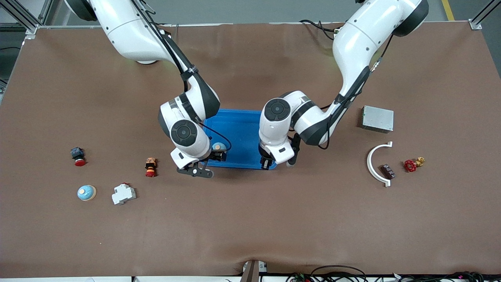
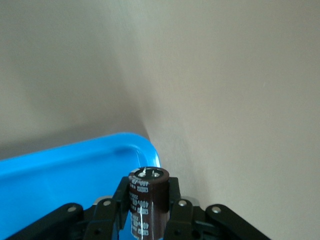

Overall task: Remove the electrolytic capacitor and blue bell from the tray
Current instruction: 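Grasp the second button with the right gripper while the left gripper lifts the capacitor, then carry the button with the right gripper while the left gripper places the capacitor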

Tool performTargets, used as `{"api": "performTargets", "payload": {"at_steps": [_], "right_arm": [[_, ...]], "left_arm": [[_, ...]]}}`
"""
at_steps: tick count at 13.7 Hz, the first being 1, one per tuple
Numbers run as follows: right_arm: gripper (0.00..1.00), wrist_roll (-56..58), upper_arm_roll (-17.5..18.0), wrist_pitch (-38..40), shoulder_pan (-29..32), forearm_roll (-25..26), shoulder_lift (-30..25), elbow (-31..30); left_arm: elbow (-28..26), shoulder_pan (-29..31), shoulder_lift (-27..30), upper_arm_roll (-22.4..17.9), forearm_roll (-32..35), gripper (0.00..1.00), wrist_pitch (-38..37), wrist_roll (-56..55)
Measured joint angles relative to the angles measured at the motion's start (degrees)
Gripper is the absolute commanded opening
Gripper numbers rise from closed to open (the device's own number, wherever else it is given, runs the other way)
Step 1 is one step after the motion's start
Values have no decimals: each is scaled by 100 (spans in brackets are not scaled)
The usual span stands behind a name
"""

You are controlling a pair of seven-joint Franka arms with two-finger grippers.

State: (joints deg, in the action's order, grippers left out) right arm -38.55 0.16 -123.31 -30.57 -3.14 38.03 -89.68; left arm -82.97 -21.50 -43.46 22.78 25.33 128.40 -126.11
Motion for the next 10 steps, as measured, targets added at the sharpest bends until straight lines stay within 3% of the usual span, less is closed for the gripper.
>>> {"api": "performTargets", "payload": {"at_steps": [5,10], "right_arm": [[100,0,2,-57,-255,-1,-2,-100],[100,0,0,-55,-281,-1,34,-251]], "left_arm": [[-8,445,778,26,-206,0,-1546,1443],[-639,1445,1169,28,-627,0,-1934,3272]]}}
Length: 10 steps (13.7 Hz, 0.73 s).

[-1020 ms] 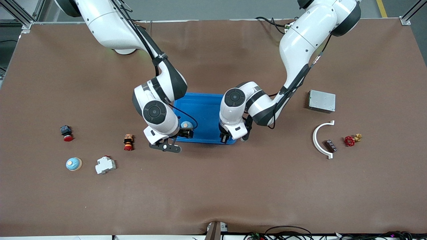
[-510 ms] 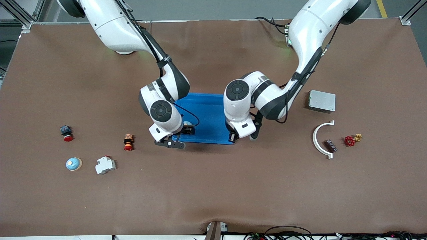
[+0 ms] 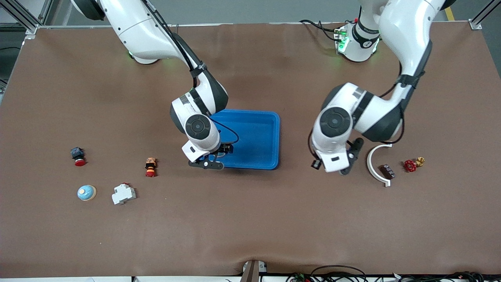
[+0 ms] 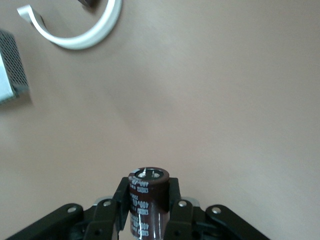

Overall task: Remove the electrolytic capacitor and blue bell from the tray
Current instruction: 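Carry the button with the right gripper while the left gripper places the capacitor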

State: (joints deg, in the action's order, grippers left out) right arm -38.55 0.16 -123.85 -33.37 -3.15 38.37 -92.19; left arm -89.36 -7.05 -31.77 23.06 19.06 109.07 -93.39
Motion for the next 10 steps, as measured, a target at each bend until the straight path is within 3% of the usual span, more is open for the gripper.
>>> {"api": "performTargets", "payload": {"at_steps": [6,10], "right_arm": [[100,1,2,-163,-8,0,155,-61],[100,5,9,-301,-92,-1,248,-62]], "left_arm": [[-933,1160,-40,-10,-2,0,318,1464],[-1168,1603,-423,-10,-2,0,841,2012]]}}
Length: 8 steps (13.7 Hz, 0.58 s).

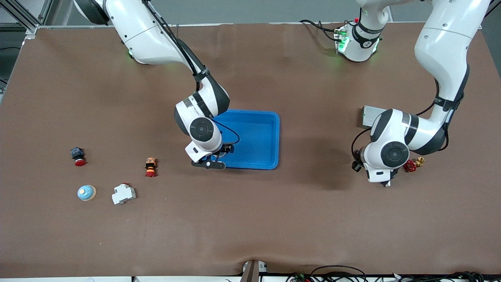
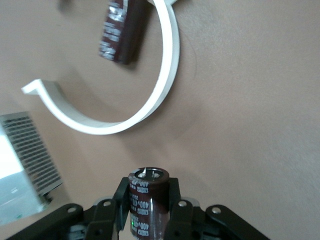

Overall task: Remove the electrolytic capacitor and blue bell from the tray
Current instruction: 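Carry the button with the right gripper while the left gripper places the capacitor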

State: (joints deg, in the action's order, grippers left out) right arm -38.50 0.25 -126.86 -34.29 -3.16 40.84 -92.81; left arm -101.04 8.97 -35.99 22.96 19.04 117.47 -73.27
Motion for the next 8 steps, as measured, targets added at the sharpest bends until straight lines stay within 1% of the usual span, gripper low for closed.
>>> {"api": "performTargets", "payload": {"at_steps": [2,6,7,8], "right_arm": [[100,-4,0,-121,-49,-2,61,0],[100,-4,-10,-185,-61,-2,147,0],[100,-4,-20,-186,-61,-2,155,-1],[100,-4,-31,-186,-60,-2,163,-1]], "left_arm": [[-2,-63,-135,17,61,0,236,3],[-1,-157,-224,22,609,0,563,15],[-1,-153,-237,22,689,9,592,53],[-1,-145,-245,20,710,32,602,156]]}}
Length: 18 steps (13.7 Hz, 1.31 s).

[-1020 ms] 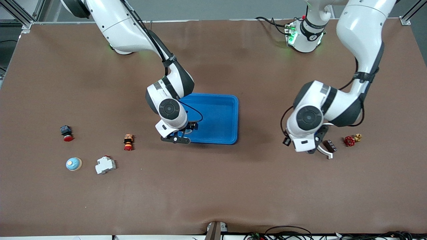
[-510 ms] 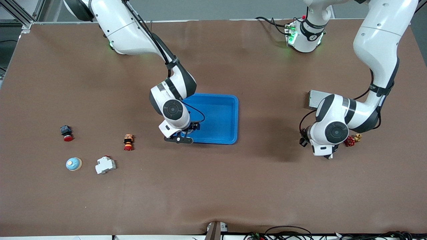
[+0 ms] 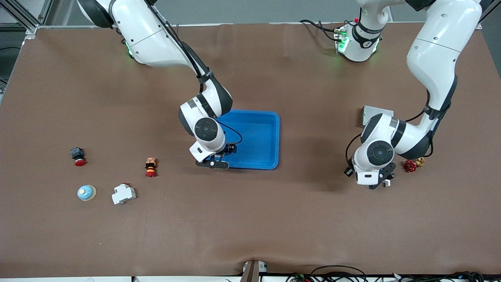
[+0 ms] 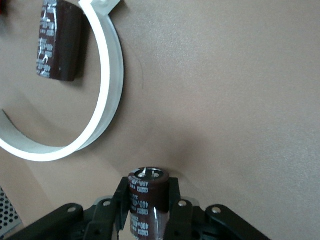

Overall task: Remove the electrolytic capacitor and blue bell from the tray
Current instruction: 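Carry the button with the right gripper while the left gripper places the capacitor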

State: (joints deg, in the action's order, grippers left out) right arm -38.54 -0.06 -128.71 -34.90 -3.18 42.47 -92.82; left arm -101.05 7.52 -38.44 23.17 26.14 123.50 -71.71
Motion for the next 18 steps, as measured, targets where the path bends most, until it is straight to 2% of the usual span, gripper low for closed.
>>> {"api": "performTargets", "payload": {"at_steps": [1,2,3,4,5,8,12,15,18], "right_arm": [[86,0,-7,0,0,0,8,0],[62,1,-8,0,0,0,13,0],[47,1,-9,0,0,0,14,0],[37,1,-11,0,0,0,14,0],[31,1,-11,-1,1,-5,11,7],[29,1,-15,54,2,-6,0,16],[28,344,-71,982,107,-2,-312,230],[30,1477,-143,1985,672,12,-1053,338],[30,3152,-192,2700,1595,99,-1716,336]], "left_arm": [[0,8,-3,-8,7,70,2,97],[0,17,-3,-20,10,100,2,147],[7,30,-3,-29,11,100,2,169],[28,44,-3,-32,14,100,2,171],[61,60,0,-32,21,100,2,172],[229,70,131,4,23,100,-66,180],[767,81,558,419,19,100,-1081,236],[1139,79,914,558,-232,100,-1514,591],[1335,99,1221,559,-406,100,-1676,1318]]}}
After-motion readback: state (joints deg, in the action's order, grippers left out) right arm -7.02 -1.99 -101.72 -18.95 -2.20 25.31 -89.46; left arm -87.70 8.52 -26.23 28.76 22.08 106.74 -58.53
